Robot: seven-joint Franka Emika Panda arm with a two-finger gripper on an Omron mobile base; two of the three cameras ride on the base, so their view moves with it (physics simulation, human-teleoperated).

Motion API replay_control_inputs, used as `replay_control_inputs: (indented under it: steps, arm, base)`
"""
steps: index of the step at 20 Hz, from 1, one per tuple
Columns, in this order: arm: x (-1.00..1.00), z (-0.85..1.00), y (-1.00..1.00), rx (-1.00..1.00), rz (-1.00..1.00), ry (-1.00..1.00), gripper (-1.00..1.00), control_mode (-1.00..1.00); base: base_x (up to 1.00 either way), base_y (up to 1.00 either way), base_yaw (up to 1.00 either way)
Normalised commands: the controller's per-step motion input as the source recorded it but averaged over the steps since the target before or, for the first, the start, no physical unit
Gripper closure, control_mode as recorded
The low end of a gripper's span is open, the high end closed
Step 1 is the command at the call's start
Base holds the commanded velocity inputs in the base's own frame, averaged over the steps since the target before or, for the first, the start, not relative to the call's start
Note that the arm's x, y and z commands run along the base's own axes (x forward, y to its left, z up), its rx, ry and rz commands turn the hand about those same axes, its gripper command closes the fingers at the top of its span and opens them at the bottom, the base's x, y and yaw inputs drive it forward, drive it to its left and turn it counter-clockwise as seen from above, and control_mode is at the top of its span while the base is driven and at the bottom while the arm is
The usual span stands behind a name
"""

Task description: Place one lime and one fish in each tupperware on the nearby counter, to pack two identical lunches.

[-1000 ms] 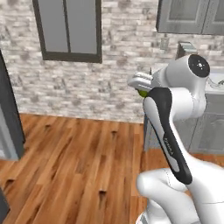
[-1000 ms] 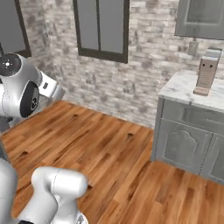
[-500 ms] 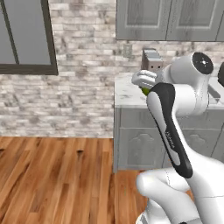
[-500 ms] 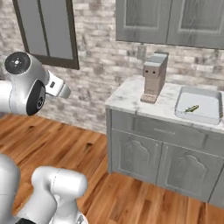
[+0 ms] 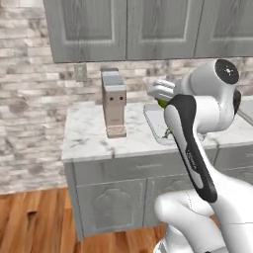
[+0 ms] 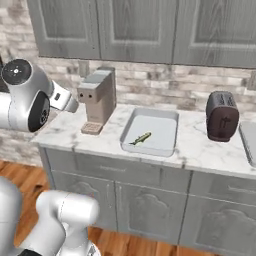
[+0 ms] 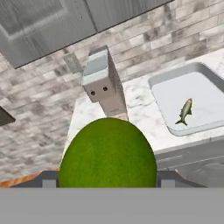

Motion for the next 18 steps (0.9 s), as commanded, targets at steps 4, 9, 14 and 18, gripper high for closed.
replay_control_inputs:
  steps: [4,9,14,18]
  arm:
    - [0.00,0.00,0.00,0.00,0.00,0.00,1.00,1.00]
    - [0.00,0.00,0.00,0.00,0.00,0.00,1.00,1.00]
    - [0.14,-0.19,-0.02,0.00,-0.02,0.09,1.00,-1.00]
    - [0.96,-1.00,-0.18,-0.02,-0.22,0.66,1.00,-1.00]
  base:
    - [0.96,-0.83,-0.43]
    - [0.86,-0.22,-0.20]
    - [0.42,0.00,-0.03]
    - [0.00,0.00,0.00]
